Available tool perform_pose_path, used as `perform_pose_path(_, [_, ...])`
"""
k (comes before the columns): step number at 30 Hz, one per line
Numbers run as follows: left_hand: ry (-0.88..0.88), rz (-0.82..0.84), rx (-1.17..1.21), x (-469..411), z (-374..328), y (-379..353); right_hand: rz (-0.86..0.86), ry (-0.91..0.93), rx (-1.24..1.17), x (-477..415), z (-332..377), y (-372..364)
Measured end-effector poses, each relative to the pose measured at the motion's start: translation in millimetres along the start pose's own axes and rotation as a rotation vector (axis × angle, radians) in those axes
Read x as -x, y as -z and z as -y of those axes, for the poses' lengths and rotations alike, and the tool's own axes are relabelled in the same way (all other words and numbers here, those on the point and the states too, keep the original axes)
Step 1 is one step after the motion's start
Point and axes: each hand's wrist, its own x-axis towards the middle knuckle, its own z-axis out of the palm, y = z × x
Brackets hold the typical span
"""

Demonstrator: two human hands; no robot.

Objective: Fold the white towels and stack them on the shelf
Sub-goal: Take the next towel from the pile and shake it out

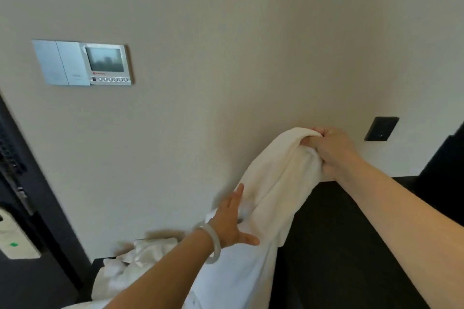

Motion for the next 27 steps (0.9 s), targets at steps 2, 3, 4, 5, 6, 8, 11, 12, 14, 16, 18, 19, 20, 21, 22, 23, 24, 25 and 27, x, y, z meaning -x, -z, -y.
perform_pose_path(2, [0.058, -0.061, 0.045, -12, -6, -14, -0.015, 0.041, 0.000, -2, 17, 26])
perform_pose_path(3, [0.091, -0.095, 0.062, -17, -14, -16, -0.020, 0.056, -0.010, -3, 24, 40])
perform_pose_path(4, [0.106, -0.128, 0.057, -25, -22, -18, -0.029, 0.067, -0.026, -4, 30, 56])
perform_pose_path(5, [0.094, -0.153, 0.033, -33, -33, -17, -0.038, 0.083, -0.042, -5, 36, 72])
perform_pose_path(6, [0.058, -0.187, 0.007, -40, -45, -16, -0.048, 0.104, -0.055, -6, 41, 90])
perform_pose_path(8, [-0.039, -0.237, 0.030, -52, -74, -13, -0.083, 0.155, -0.093, -11, 53, 128])
perform_pose_path(11, [-0.200, -0.270, 0.111, -68, -143, -8, -0.205, 0.241, -0.213, -26, 73, 196])
perform_pose_path(12, [-0.256, -0.273, 0.167, -73, -172, -6, -0.238, 0.282, -0.247, -34, 82, 220])
perform_pose_path(14, [-0.336, -0.311, 0.306, -84, -228, -6, -0.272, 0.362, -0.301, -50, 99, 268])
perform_pose_path(16, [-0.393, -0.357, 0.418, -99, -279, -13, -0.285, 0.436, -0.336, -71, 116, 311])
perform_pose_path(18, [-0.381, -0.404, 0.494, -117, -317, -26, -0.291, 0.501, -0.335, -98, 124, 346])
perform_pose_path(19, [-0.338, -0.445, 0.491, -128, -327, -33, -0.279, 0.514, -0.296, -114, 122, 358])
perform_pose_path(20, [-0.278, -0.490, 0.461, -140, -331, -41, -0.247, 0.500, -0.226, -130, 116, 366])
perform_pose_path(21, [-0.205, -0.525, 0.415, -152, -328, -49, -0.187, 0.455, -0.137, -147, 105, 371])
perform_pose_path(22, [-0.117, -0.545, 0.364, -162, -320, -60, -0.099, 0.386, -0.039, -162, 88, 373])
perform_pose_path(23, [-0.028, -0.554, 0.311, -169, -307, -72, -0.004, 0.309, 0.063, -173, 65, 373])
perform_pose_path(24, [0.060, -0.551, 0.251, -174, -289, -86, 0.083, 0.230, 0.169, -181, 37, 372])
perform_pose_path(25, [0.152, -0.523, 0.179, -176, -268, -101, 0.158, 0.154, 0.270, -185, 7, 371])
perform_pose_path(27, [0.318, -0.402, 0.015, -172, -226, -134, 0.271, 0.026, 0.451, -182, -60, 372])
